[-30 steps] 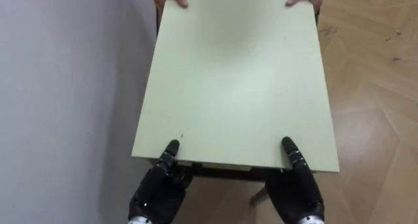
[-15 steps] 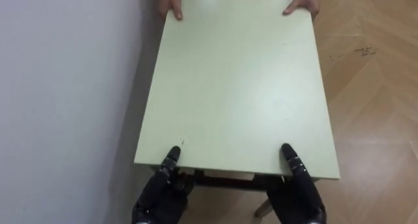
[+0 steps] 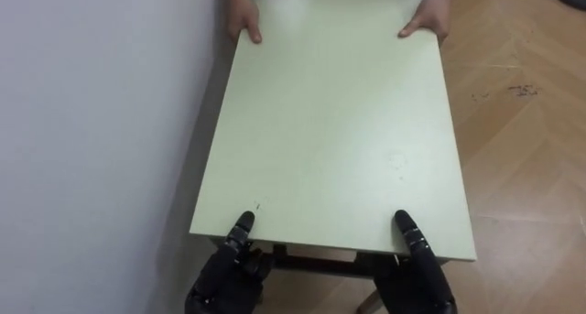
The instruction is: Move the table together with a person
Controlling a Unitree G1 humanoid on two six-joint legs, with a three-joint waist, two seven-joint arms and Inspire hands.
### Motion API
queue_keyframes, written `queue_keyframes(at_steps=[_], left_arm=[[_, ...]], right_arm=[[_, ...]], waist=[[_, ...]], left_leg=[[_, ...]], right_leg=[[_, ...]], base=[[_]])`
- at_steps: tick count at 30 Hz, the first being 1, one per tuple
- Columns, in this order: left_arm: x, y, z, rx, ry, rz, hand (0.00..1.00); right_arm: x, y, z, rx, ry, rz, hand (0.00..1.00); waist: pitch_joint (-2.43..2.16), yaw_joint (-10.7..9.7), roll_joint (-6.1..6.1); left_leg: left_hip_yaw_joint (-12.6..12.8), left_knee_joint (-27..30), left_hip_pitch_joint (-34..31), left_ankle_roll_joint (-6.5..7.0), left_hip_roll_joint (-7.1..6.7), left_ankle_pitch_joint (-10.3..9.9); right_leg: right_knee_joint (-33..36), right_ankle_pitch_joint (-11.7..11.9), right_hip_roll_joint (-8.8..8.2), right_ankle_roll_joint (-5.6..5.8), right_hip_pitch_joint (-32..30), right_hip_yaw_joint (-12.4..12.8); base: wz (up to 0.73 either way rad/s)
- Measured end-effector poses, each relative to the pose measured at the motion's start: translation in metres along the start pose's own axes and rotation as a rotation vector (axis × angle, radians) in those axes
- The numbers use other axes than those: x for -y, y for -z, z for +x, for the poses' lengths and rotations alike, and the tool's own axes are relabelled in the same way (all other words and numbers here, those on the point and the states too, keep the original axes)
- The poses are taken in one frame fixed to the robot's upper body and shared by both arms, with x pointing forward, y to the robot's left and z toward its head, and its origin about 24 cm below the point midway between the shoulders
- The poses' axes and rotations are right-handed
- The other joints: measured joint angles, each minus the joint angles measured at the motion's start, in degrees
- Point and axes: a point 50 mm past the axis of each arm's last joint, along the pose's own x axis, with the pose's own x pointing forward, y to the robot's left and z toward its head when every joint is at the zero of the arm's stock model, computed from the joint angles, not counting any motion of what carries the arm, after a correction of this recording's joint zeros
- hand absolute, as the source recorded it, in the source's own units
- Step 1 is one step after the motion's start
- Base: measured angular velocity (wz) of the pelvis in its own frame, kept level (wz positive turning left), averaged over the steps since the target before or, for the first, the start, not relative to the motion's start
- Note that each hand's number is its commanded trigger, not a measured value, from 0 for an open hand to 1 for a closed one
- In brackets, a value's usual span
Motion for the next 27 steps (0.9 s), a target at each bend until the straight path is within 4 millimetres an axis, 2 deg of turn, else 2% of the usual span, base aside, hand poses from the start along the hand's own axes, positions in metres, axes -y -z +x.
queue_keyframes(at_steps=[13, 17, 19, 27], left_arm=[[-0.003, 0.001, 0.0, -0.004, -0.015, 0.006, 1.0], [-0.008, 0.005, 0.002, -0.013, -0.022, 0.003, 1.0], [-0.011, 0.007, 0.002, -0.016, -0.03, -0.001, 1.0], [-0.02, 0.01, 0.001, -0.02, -0.024, -0.003, 1.0]], right_arm=[[0.003, 0.002, -0.001, 0.001, 0.011, -0.002, 1.0], [0.009, 0.001, 0.0, 0.007, 0.011, -0.007, 1.0], [0.01, 0.001, 0.0, 0.006, 0.013, -0.008, 1.0], [0.018, 0.003, -0.001, -0.007, 0.012, -0.013, 1.0]], waist=[[0.05, 0.2, 0.19], [-0.19, 0.2, 0.75], [-0.5, 0.2, 0.88], [-0.67, 0.2, 0.62]], left_leg=[[0.0, -0.9, 0.9, 0.01, 0.17, 0.0], [0.0, -2.1, 2.2, 0.01, 0.12, 0.0], [0.0, -2.5, 2.4, 0.0, 0.01, 0.0], [0.4, -2.6, 3.9, -0.01, 0.04, 0.0]], right_leg=[[-0.5, 0.0, 0.38, 0.0, 0.9, 0.5], [-0.5, 0.0, 0.55, 0.0, 1.7, 1.4], [-0.5, 0.0, 0.58, 0.01, 1.7, 1.3], [-0.6, 0.0, 0.67, 0.01, 2.9, 1.3]], base=[[0.02], [0.0], [0.0], [0.0]])
